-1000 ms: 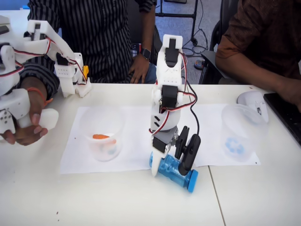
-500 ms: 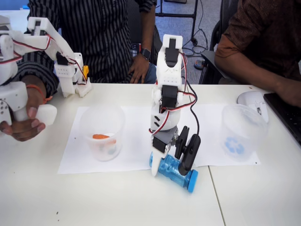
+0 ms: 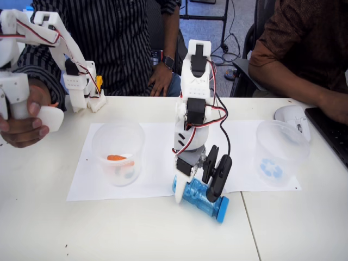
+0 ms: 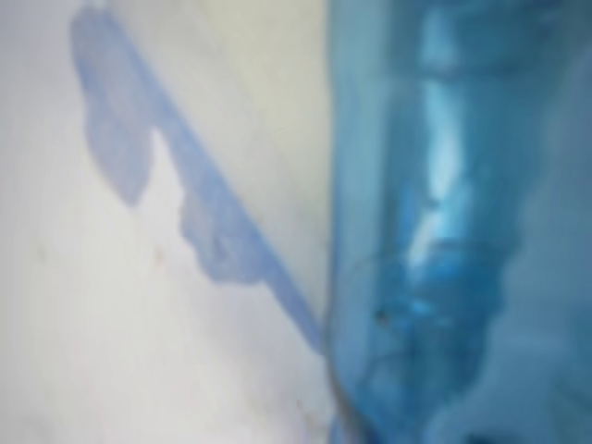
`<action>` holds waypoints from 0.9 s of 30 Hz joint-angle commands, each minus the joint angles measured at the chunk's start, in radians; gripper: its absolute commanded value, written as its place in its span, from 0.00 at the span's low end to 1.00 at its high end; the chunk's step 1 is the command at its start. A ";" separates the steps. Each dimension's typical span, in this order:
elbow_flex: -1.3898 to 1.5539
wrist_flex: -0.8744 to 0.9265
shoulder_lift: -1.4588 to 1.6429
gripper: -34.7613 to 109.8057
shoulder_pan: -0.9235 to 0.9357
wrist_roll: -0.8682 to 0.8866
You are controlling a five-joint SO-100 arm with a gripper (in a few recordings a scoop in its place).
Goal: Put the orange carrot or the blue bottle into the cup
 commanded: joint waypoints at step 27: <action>-0.101 -0.003 0.650 0.42 -0.121 0.011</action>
